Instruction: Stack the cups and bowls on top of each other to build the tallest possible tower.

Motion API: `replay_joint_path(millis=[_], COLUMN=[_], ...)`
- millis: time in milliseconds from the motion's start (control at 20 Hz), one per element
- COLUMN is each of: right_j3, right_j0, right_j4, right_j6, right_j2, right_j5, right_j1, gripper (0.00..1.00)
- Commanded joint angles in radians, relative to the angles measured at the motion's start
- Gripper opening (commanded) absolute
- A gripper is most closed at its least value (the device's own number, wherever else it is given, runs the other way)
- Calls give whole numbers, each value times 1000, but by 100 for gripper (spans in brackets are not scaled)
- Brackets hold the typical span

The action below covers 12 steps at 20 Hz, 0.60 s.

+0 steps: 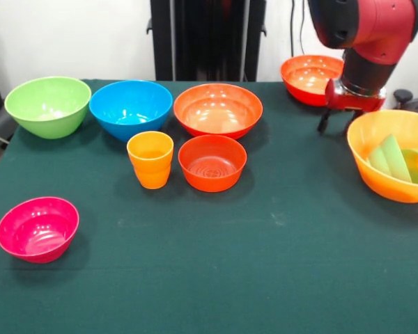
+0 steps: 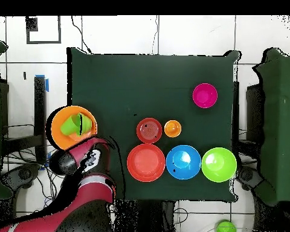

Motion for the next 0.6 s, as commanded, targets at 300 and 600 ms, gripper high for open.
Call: replay_joint_path(millis=[300, 600], right_j3=[-44, -81], right_j0=[-83, -85], right_j4=[-71, -80], right_j6=[-186, -212], right_j2=[61, 72], right_j5=[223, 361], right_j1=[-182, -233], gripper=[100, 100])
